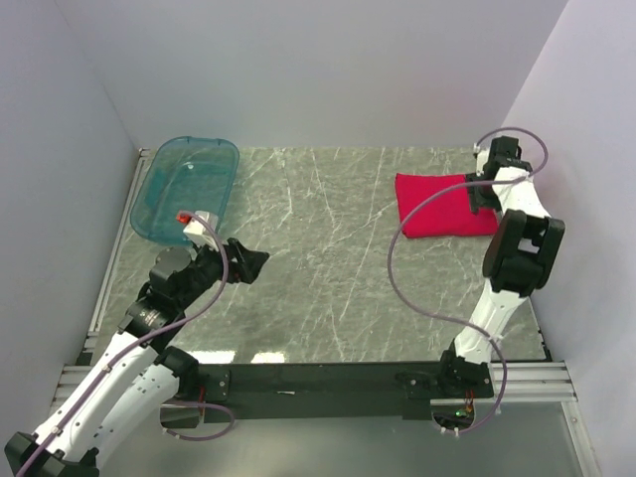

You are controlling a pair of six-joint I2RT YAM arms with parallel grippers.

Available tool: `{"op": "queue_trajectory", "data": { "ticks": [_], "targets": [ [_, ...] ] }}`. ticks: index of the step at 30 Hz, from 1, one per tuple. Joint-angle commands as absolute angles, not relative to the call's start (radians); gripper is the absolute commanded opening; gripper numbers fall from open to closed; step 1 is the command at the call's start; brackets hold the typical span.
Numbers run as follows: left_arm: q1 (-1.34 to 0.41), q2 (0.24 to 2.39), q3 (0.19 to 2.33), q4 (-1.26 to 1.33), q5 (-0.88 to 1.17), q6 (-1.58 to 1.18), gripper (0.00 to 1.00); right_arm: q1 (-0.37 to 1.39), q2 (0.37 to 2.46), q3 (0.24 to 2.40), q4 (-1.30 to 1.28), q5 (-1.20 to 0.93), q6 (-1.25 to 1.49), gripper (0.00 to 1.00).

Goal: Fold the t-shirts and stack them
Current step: Neatly place the folded tshirt to the corner

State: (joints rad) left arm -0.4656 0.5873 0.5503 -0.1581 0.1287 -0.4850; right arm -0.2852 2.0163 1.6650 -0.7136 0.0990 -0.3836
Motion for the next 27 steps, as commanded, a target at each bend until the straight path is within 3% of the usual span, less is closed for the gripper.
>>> {"op": "queue_trajectory", "data": {
  "ticks": [1, 7, 9, 11, 16, 17, 21, 27],
  "targets": [
    [-0.466, 0.592, 0.621, -0.176, 0.028, -0.420, 0.92, -0.258, 1.823, 1.594, -0.551, 0.184, -0.440, 0.66],
    [-0.466, 0.600, 0.667, -0.206, 0.003, -0.394, 0.95, -0.250, 1.676, 1.499, -0.558, 0.097, -0.468, 0.73],
    [-0.466, 0.597, 0.670, -0.207, 0.003, -0.402, 0.98, -0.233, 1.619, 1.421, -0.595, -0.050, -0.505, 0.77],
    [-0.466, 0.588, 0.661, -0.207, -0.033, -0.426, 0.99, -0.222, 1.507, 1.309, -0.615, -0.215, -0.570, 0.80],
    [-0.463, 0.586, 0.641, -0.238, -0.152, -0.460, 0.99, -0.218, 1.162, 1.031, -0.427, -0.314, -0.468, 0.90],
    [-0.460, 0.592, 0.652, -0.261, -0.181, -0.469, 0.99, -0.228, 1.114, 0.955, -0.343, -0.293, -0.416, 1.00],
    [-0.416, 0.580, 0.666, -0.317, -0.311, -0.486, 0.99, -0.350, 0.942, 0.884, -0.327, -0.377, -0.178, 1.00],
    [-0.203, 0.627, 0.655, -0.321, -0.125, -0.492, 0.99, -0.411, 0.757, 0.859, -0.365, -0.240, -0.055, 1.00]
  ]
}}
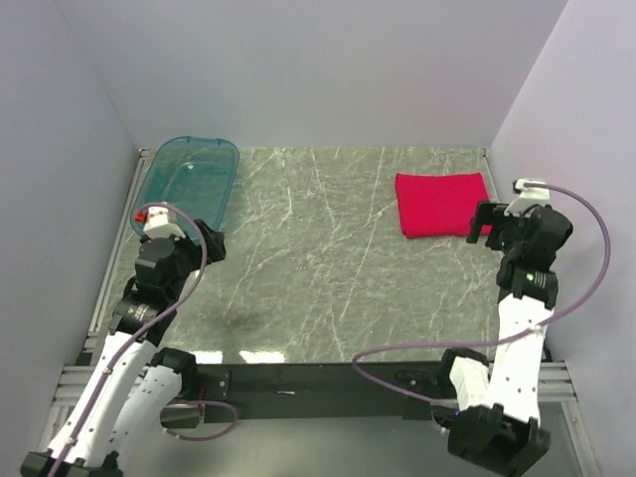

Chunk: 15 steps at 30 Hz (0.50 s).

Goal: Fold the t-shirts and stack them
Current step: Neatly place the folded tshirt to the corner

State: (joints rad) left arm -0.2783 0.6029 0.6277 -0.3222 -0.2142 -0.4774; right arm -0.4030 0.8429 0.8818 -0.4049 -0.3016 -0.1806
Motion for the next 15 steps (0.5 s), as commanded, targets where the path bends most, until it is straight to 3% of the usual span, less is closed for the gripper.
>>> {"op": "queue_trajectory", "data": {
  "ticks": [1, 7, 15],
  "targets": [
    [-0.149, 0.633, 0.652, -0.319, -0.101, -0.488, 1.00, -0.411, 0.732, 0.845, -0.362, -0.191, -0.051, 1.00],
    [-0.123, 0.568, 0.672, -0.337, -0.118, -0.381, 0.99, -0.411, 0.568, 0.782, -0.353, -0.127, -0.006, 1.00],
    [-0.123, 0.500, 0.669, -0.362, -0.098, -0.334, 1.00, -0.413, 0.548, 0.782, -0.380, -0.116, 0.025, 1.00]
  ]
}}
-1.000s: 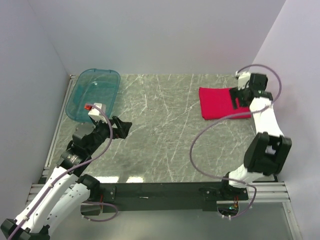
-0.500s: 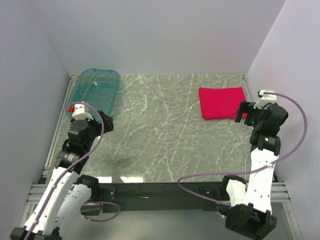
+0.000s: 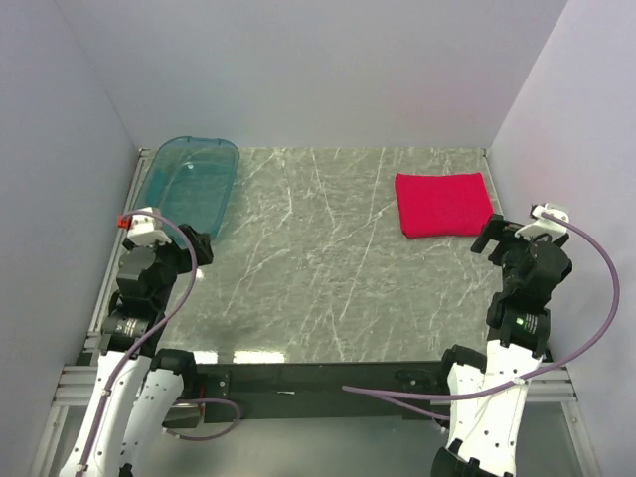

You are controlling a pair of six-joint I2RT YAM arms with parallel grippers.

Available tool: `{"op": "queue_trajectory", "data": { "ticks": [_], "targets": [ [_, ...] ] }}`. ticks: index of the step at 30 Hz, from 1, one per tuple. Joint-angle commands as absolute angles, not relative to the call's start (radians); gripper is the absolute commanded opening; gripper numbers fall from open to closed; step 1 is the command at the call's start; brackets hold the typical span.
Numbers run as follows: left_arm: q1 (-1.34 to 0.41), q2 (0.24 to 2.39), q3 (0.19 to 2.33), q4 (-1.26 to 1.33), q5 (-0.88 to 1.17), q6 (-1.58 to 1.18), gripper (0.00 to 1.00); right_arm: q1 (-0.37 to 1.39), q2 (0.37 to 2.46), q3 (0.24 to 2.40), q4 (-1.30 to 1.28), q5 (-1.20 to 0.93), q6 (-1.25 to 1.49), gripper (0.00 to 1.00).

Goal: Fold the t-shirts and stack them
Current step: Neatly place the folded tshirt to the corner

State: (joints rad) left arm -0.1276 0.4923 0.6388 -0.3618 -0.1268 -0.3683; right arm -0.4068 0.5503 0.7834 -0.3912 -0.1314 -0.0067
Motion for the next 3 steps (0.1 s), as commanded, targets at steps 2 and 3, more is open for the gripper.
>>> {"op": "queue_trajectory", "data": {
  "ticks": [2, 3],
  "targets": [
    [-0.123, 0.500, 0.664, -0.351, -0.092, -0.336, 0.99, -0.413, 0.555, 0.778, -0.368, -0.112, 0.031, 1.00],
    [-0.123, 0.497, 0.664, -0.351, -0.083, -0.334, 0.99, -0.413, 0.566, 0.776, -0.361, -0.106, 0.037, 1.00]
  ]
}}
